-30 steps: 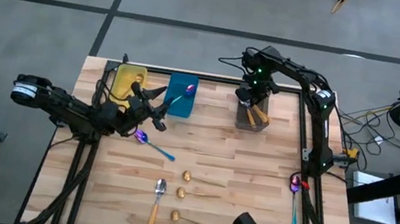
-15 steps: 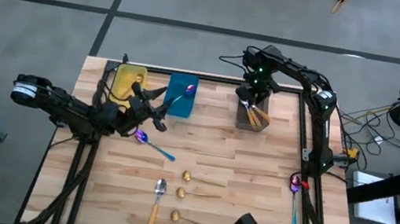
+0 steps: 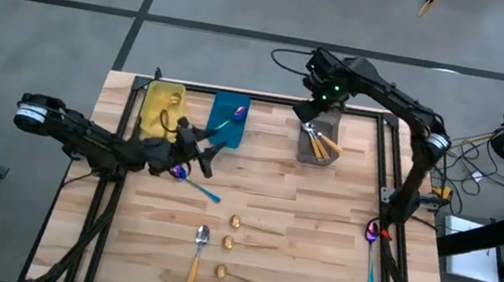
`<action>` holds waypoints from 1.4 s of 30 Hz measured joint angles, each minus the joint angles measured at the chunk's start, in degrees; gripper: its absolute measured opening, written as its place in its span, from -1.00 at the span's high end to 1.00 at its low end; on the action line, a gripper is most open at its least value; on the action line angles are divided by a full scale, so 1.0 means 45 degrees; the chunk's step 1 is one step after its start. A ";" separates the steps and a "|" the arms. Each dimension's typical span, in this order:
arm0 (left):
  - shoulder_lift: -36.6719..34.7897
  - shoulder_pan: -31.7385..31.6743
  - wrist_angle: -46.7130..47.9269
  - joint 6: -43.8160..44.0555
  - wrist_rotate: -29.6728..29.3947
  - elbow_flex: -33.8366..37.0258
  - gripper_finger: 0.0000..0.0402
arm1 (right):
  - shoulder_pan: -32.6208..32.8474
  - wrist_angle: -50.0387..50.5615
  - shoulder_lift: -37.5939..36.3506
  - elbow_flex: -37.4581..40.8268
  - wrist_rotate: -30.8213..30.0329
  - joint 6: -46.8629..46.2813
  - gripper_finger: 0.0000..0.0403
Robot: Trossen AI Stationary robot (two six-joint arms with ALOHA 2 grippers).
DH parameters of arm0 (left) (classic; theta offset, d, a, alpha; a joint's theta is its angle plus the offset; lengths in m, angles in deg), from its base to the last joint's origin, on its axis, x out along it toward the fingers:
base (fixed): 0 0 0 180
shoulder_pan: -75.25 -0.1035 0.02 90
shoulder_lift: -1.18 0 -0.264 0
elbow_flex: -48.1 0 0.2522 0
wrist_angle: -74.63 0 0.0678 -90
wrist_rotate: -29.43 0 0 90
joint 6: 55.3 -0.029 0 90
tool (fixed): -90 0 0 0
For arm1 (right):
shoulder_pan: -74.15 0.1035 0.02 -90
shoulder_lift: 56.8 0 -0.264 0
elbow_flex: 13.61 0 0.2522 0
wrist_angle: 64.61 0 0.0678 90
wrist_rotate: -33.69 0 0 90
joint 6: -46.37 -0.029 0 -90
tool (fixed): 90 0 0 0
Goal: Sort silverware by color (type)
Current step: Put the gold spoon into the yellow bin
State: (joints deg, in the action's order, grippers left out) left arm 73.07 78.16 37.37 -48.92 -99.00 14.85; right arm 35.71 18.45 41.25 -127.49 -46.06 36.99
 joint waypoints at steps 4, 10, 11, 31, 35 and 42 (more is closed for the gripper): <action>-0.0107 0.0462 0.2285 0.1711 0.0017 -0.0049 0.03 | 0.1282 -0.0963 -0.0962 0.0010 -0.0446 0.0060 0.28; -0.0348 0.1168 0.7061 0.3176 0.1063 -0.0930 0.03 | 0.3542 -0.1830 -0.1908 0.0035 -0.1751 0.0078 0.27; -0.0362 0.1187 0.8088 0.3314 0.1504 -0.1253 0.03 | 0.3932 -0.1917 -0.1984 0.0039 -0.1955 0.0084 0.28; 0.0060 0.2517 1.8876 0.4278 0.3773 -0.4702 0.03 | 0.9549 -0.6971 -0.2159 0.4332 -0.2751 -0.0723 0.30; -0.0005 0.2964 1.9485 0.4637 0.3776 -0.4849 0.03 | 1.0197 -0.7812 -0.2159 0.5346 -0.2770 -0.0631 0.30; -0.0021 0.3406 2.0992 0.5186 0.3663 -0.6102 0.03 | 1.1054 -0.9309 -0.2159 0.6944 -0.2761 -0.0840 0.30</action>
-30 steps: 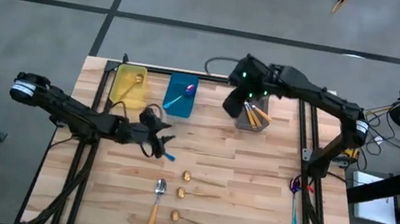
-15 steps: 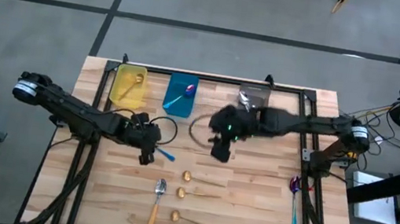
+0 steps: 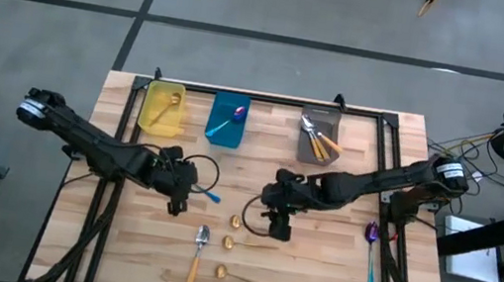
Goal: Sort silverware by color (type)
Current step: Put the gold spoon into the yellow bin
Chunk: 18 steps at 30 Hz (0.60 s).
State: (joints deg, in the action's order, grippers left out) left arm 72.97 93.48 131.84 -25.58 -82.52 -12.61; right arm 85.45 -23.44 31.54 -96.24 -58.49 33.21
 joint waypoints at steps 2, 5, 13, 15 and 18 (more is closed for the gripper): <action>-0.0004 0.0073 0.0318 -0.0006 -0.0002 -0.0475 0.03 | 0.0113 -0.0458 0.0000 0.0411 -0.0092 -0.0092 0.30; -0.0038 0.0163 0.1063 -0.0005 -0.0007 -0.1385 0.03 | 0.0194 -0.1444 0.0000 0.1023 -0.0225 -0.0384 0.30; -0.0153 0.0905 0.3695 -0.0003 -0.1772 -0.4305 0.03 | 0.0181 -0.4399 0.0000 0.2310 -0.0224 -0.0337 0.30; -0.0214 0.1173 0.4045 -0.0005 -0.2405 -0.4795 0.03 | 0.0181 -0.5148 0.0000 0.2491 -0.0223 -0.0182 0.30; -0.0342 0.1563 0.4108 0.0065 -0.3158 -0.5225 0.03 | 0.0181 -0.6043 0.0244 0.2454 -0.0233 0.0060 0.30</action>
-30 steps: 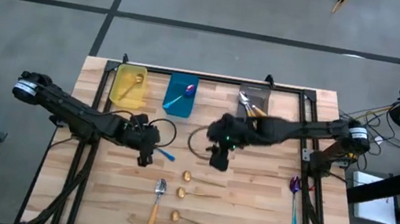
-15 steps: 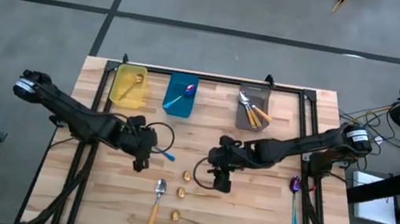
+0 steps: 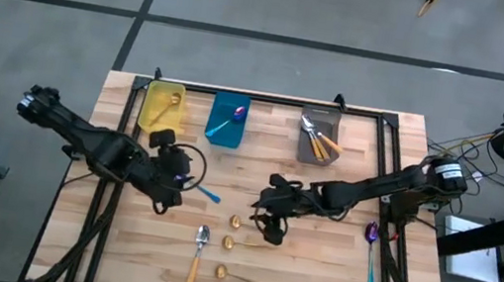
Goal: Sort silverware by color (type)
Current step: Put the gold spoon into the yellow bin
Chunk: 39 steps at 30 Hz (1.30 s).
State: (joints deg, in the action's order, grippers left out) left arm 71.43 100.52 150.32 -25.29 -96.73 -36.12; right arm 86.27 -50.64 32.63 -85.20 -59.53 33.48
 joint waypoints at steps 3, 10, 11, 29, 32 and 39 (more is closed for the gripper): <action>-0.0100 0.0388 0.0001 0.0359 -0.0750 -0.0098 0.03 | -0.0005 -0.0110 0.0602 -0.0550 -0.0007 0.0221 0.30; -0.0136 0.1020 0.0006 0.1220 -0.1149 0.0160 0.03 | 0.0000 0.2834 0.2278 -0.2779 0.0044 0.0879 0.30; -0.0121 0.1091 0.0005 0.1287 -0.1153 0.0160 0.03 | 0.0000 0.3266 0.2457 -0.3046 0.0039 0.0888 0.30; -0.0072 0.1376 -0.0074 0.1581 -0.1862 0.0184 0.03 | 0.0496 0.4981 0.4452 -0.3759 0.0044 0.0874 0.30; -0.0054 0.1376 -0.0095 0.1590 -0.1890 0.0189 0.03 | 0.0476 0.4649 0.4884 -0.3759 0.0015 0.0876 0.30; -0.0053 0.1376 -0.0127 0.1595 -0.2216 0.0189 0.03 | 0.0443 0.4209 0.5478 -0.3803 -0.0049 0.0864 0.31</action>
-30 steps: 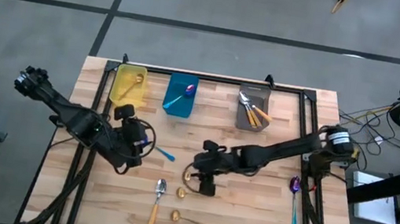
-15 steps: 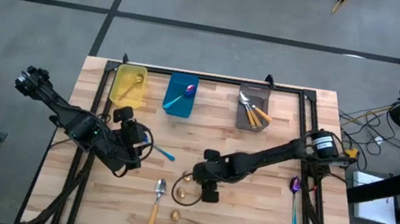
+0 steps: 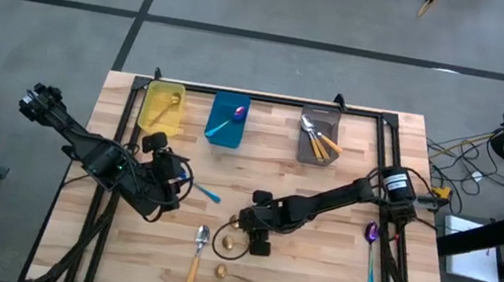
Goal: Sort silverware by color (type)
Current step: Put the gold spoon into the yellow bin
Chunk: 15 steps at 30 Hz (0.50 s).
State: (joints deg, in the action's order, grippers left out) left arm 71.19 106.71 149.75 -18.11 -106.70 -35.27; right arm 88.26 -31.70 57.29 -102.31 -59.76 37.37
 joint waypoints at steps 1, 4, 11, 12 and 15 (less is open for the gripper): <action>0.0000 0.0000 -0.0010 0.0000 -0.0046 0.0000 0.03 | -0.0018 -0.0081 0.0067 0.0000 -0.0002 0.0004 0.31; 0.0005 0.0000 -0.0061 0.0000 -0.0260 0.0000 0.03 | -0.0050 -0.0367 0.0210 0.0000 0.0001 -0.0046 0.31; 0.0005 0.0000 -0.0071 0.0000 -0.0403 0.0000 0.03 | -0.0107 -0.0735 0.0276 0.0010 -0.0004 -0.0083 0.44; 0.0005 0.0000 -0.0071 0.0000 -0.0532 0.0000 0.03 | -0.0112 -0.0789 0.0281 0.0011 -0.0009 -0.0079 0.52; 0.0005 0.0000 -0.0071 0.0000 -0.0678 0.0000 0.03 | -0.0144 -0.0846 0.0296 0.0015 -0.0015 -0.0029 0.80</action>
State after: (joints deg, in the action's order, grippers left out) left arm 71.22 106.71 149.43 -18.11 -109.75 -35.27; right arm 87.61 -35.51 58.62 -102.24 -59.83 37.24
